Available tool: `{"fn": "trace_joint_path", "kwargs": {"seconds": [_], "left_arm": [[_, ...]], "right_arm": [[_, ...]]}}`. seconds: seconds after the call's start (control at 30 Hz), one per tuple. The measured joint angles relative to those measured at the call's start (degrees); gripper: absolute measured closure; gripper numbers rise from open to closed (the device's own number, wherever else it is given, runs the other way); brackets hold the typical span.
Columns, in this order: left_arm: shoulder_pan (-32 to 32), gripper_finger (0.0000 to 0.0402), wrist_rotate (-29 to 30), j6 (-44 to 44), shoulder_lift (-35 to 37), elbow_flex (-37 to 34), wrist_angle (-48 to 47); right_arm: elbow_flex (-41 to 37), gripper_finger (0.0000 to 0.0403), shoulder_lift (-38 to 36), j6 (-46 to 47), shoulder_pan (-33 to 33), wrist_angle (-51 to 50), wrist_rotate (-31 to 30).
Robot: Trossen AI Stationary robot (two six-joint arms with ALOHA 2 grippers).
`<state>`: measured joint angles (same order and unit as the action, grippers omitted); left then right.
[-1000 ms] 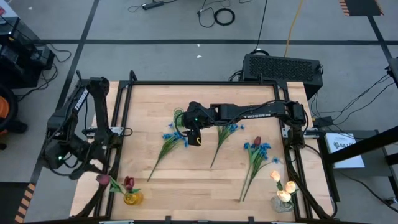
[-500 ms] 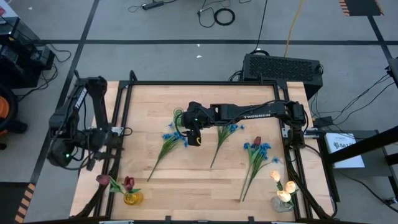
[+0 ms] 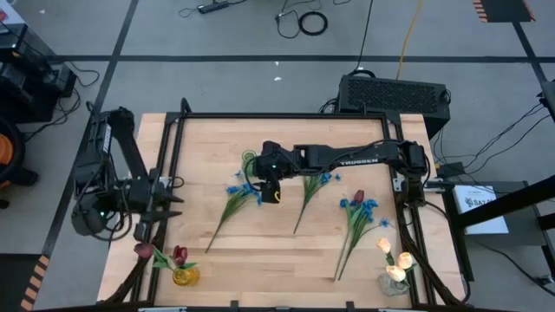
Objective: Sort flowers into vase by color
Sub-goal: Put the red flower into the yellow vase
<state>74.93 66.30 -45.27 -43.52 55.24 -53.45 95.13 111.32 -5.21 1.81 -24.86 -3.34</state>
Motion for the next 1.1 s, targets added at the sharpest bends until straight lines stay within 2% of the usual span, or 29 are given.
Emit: {"fn": "trace_joint_path", "kwargs": {"seconds": [0.2,0.3,0.53,0.8,1.1], "left_arm": [[-8.85,0.0249,-0.68,18.06,-3.17,-0.02,14.76],[-14.0,0.0249,-4.79,23.67,-4.42,-0.02,18.31],[-24.42,0.0249,-10.06,26.4,-7.01,-0.02,21.23],[-31.05,0.0251,-14.5,28.61,-11.01,-0.02,24.39],[-34.97,0.0315,-20.71,40.09,-16.73,-0.02,36.18]], "right_arm": [[0.09,0.0161,-2.42,0.08,-1.7,-0.14,-1.24],[0.11,0.0161,-3.82,0.04,-3.34,-1.01,-3.88],[0.07,0.0161,-7.0,0.56,-7.4,-2.52,-13.09],[0.07,0.0161,-10.48,11.26,-10.3,-13.33,-22.29],[0.04,0.0161,-13.96,21.16,-14.5,-28.84,-23.57]]}}
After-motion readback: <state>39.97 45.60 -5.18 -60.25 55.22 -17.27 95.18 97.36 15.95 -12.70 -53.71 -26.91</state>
